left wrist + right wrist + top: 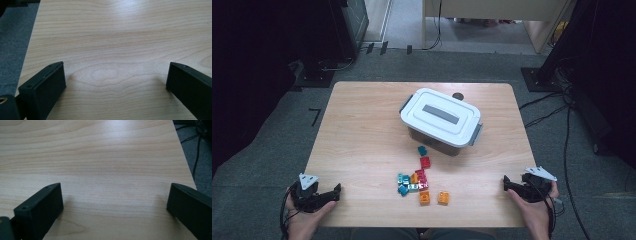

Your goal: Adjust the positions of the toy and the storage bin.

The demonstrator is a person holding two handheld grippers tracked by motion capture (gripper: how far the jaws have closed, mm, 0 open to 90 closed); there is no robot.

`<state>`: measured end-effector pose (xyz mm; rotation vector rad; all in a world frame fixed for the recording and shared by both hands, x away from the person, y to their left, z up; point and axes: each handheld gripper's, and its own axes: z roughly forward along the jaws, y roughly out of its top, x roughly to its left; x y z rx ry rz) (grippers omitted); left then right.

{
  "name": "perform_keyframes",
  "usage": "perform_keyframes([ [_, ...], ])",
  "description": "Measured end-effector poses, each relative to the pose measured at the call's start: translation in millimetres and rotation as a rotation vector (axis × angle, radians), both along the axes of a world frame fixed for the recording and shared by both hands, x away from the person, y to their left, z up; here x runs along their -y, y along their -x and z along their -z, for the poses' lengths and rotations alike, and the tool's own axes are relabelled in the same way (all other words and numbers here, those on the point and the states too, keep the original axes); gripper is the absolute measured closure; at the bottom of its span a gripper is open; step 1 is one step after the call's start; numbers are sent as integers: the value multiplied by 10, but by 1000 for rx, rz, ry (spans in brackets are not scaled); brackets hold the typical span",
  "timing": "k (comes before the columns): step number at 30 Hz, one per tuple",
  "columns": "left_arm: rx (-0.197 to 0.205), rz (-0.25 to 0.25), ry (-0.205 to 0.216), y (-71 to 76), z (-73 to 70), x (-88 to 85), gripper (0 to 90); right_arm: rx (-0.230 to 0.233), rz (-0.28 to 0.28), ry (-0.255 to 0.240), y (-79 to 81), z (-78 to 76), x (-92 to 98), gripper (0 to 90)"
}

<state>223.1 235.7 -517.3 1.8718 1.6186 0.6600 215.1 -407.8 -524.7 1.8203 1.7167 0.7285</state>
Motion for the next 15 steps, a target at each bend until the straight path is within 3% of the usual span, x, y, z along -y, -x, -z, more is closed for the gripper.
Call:
perform_keyframes([
  [3,-7,-4,-6,-20,-32,9,82,6,34,-21,19,-47,-33,86],
  [4,-8,2,-4,-27,-41,18,83,13,30,-11,20,-68,-55,91],
  [5,2,11,6,-37,-62,42,83,32,31,29,23,-111,-107,128],
  [7,18,26,12,-53,-116,93,108,50,38,40,29,-155,-149,144],
  [8,38,26,10,-61,-165,139,144,80,25,-6,28,-242,-210,149],
  [9,58,30,15,-88,-226,206,143,87,20,-12,26,-270,-237,156],
  [12,63,54,25,-142,-292,287,150,111,20,-9,24,-342,-315,191],
  [15,58,91,87,-254,-405,415,197,152,-4,-60,9,-458,-443,258],
])
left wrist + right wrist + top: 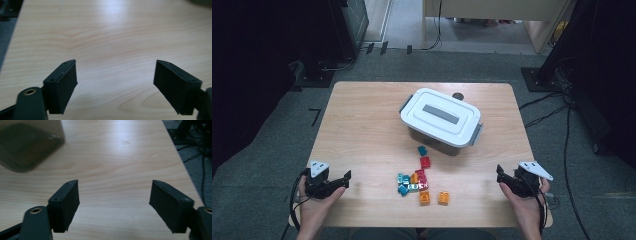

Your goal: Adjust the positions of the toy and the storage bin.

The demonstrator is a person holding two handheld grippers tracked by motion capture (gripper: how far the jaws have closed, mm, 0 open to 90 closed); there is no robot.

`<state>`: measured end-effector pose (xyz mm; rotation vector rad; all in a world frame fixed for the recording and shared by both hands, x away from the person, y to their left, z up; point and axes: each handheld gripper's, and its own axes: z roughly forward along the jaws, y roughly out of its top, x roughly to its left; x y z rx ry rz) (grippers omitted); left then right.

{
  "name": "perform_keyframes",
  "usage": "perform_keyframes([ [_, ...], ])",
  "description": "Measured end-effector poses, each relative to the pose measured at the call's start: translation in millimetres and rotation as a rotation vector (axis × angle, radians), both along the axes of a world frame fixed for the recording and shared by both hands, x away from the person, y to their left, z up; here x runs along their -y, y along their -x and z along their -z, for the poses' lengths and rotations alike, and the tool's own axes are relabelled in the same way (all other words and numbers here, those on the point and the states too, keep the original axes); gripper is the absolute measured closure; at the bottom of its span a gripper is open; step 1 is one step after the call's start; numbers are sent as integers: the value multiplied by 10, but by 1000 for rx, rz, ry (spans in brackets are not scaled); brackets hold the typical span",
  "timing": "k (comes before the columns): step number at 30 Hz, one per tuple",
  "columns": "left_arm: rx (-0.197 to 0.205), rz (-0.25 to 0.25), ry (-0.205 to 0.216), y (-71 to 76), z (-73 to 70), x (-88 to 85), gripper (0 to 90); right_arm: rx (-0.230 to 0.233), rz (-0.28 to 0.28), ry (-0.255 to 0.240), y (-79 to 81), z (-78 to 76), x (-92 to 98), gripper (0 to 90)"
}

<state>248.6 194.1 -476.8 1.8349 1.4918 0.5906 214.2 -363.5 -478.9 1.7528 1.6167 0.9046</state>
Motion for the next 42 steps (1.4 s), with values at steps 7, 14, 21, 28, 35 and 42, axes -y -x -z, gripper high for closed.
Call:
perform_keyframes([
  [7,61,32,-28,-178,-200,281,260,16,-66,-45,-91,-102,-216,363],
  [14,71,55,-14,-352,-275,460,285,43,-112,-48,-210,-225,-436,433],
  [21,81,70,0,-541,-307,568,336,74,-127,-86,-335,-314,-544,488],
  [28,85,72,31,-602,-243,638,387,87,-80,-88,-440,-387,-767,531],
  [35,93,91,34,-611,-234,723,409,141,-5,-140,-491,-422,-826,592],
  [42,107,101,58,-628,-262,787,435,118,-19,-159,-588,-352,-876,736],
])
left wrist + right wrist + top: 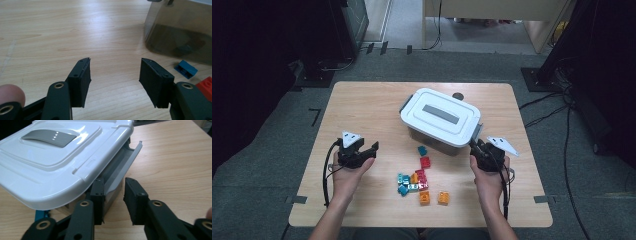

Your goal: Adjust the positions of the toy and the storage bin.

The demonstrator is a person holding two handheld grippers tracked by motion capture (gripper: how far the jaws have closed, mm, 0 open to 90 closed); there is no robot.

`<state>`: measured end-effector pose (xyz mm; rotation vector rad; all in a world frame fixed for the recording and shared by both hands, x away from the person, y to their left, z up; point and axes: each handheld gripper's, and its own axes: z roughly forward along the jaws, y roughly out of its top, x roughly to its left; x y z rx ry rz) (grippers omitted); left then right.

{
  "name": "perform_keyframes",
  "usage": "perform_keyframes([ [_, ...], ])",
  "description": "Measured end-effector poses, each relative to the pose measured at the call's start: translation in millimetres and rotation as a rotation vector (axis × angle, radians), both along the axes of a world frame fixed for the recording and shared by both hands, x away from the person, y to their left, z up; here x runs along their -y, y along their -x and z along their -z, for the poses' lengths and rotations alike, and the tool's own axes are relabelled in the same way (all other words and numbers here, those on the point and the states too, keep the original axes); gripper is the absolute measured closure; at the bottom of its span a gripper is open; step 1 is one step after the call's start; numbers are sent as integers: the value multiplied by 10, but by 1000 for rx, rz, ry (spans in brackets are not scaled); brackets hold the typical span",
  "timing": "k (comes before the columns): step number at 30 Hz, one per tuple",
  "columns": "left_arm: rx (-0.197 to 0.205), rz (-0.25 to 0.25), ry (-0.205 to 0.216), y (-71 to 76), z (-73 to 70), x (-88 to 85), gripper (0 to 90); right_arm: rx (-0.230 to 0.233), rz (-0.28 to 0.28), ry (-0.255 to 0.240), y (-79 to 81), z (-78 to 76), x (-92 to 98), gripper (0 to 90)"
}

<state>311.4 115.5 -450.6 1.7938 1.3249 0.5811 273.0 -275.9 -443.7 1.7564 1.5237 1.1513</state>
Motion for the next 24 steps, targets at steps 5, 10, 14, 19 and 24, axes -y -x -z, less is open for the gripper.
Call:
perform_keyframes([
  [5,24,20,9,-15,-26,61,475,7,-28,-28,-63,14,118,753],
  [10,51,38,34,-70,-67,149,530,0,-72,-63,-164,17,273,784],
  [14,58,43,57,-155,-77,222,570,-2,-95,-68,-242,13,330,812],
  [19,62,78,118,-145,-106,258,588,-20,-134,-84,-282,-1,310,824],
  [24,74,88,143,-119,-146,269,583,-24,-157,-100,-291,-1,240,823],
])
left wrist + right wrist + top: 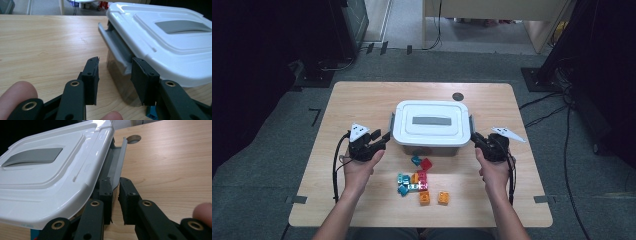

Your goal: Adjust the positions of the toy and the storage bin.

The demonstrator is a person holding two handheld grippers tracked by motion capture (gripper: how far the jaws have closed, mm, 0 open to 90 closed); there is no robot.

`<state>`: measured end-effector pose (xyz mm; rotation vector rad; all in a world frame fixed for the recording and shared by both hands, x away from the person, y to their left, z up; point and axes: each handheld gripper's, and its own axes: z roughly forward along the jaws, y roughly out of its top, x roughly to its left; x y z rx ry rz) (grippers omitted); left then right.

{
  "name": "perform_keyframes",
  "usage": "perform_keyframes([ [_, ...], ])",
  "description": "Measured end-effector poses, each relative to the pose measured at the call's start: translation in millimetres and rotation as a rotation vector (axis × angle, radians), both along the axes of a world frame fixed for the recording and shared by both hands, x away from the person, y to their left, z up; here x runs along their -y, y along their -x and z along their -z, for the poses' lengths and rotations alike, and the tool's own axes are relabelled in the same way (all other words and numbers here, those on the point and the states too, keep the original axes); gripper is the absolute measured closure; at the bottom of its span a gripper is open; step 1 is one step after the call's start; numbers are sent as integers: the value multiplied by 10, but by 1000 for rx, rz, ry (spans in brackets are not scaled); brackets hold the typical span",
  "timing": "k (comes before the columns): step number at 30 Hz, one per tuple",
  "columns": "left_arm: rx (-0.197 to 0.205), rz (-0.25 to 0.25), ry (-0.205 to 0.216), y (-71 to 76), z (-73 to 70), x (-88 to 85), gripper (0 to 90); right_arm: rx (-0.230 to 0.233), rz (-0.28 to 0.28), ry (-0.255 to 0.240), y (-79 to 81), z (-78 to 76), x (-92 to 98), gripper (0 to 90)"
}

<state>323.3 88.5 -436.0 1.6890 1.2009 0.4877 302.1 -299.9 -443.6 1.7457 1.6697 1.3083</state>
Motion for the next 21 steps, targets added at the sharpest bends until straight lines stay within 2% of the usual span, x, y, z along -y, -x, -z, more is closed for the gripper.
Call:
perform_keyframes([
  [5,-20,-31,-26,-51,52,35,595,0,-6,-1,-17,-1,-57,821],
  [7,-18,-40,-14,-72,67,47,608,0,8,8,-21,-1,-85,803],
  [9,-13,-52,-20,-93,80,58,640,2,15,4,-32,8,-98,792],
  [11,-6,-48,-13,-111,90,59,664,0,25,-3,-37,9,-110,804],
  [13,-2,-29,-6,-124,91,64,731,2,29,4,-39,7,-124,821],
  [14,-7,-25,-2,-130,86,64,770,-1,31,-5,-41,6,-126,824],
  [19,-29,-19,25,-143,81,11,790,-35,35,-93,-48,9,-106,843],
  [21,-37,-17,30,-134,76,-18,792,-30,30,-87,-40,10,-124,843],
])
